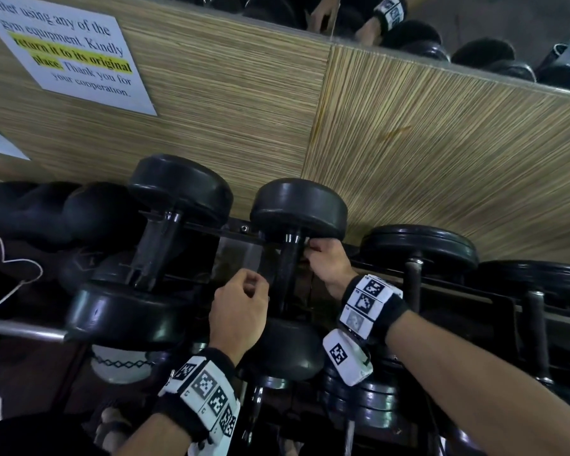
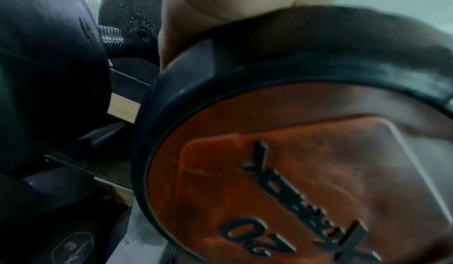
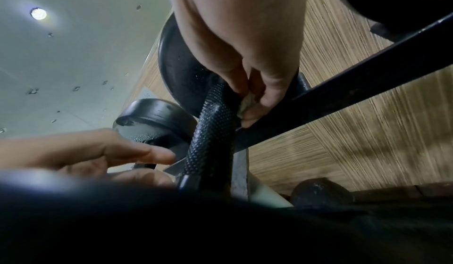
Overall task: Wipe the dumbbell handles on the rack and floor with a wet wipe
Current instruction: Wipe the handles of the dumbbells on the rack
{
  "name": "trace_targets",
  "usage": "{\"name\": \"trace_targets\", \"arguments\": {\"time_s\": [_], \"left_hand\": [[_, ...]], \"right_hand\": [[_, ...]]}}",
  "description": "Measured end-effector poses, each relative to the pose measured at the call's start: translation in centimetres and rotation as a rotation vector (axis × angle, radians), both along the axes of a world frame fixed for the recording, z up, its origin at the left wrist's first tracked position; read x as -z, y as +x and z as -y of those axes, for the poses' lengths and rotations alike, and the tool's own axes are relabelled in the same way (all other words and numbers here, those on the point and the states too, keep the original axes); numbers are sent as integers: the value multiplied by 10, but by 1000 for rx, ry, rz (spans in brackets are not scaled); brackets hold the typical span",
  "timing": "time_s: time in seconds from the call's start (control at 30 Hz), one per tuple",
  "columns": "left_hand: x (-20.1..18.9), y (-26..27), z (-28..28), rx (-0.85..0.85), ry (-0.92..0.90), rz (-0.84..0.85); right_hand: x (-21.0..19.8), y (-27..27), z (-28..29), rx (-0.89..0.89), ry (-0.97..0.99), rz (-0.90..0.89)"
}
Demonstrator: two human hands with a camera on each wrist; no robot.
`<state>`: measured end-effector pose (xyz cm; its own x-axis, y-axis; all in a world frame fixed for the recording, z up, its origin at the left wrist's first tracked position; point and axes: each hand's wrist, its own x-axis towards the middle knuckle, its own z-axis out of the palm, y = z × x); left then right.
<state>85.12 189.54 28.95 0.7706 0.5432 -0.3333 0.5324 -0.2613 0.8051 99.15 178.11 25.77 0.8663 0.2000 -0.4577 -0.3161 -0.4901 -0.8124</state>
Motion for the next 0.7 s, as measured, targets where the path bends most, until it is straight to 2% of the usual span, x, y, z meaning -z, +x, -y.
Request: {"name": "trace_targets", "arguments": {"time_s": [0.17, 0.4, 0.5, 0.6, 0.63, 0.7], "left_hand": [[-1, 1, 0, 15, 0, -18], [-1, 3, 0, 26, 0, -30], [-3, 3, 0, 28, 13, -34], [-4, 2, 1, 17, 25, -25], [-4, 1, 0, 13, 22, -24], [-3, -2, 0, 6, -2, -20]], "right_hand": [[-18, -13, 5, 143, 217, -31], [-21, -27, 2, 151, 173, 192], [-28, -35, -2, 8, 66, 388], [-39, -44, -15, -323, -149, 415], [-41, -46, -17, -362, -187, 407], [-41, -44, -14, -311, -155, 431]]}}
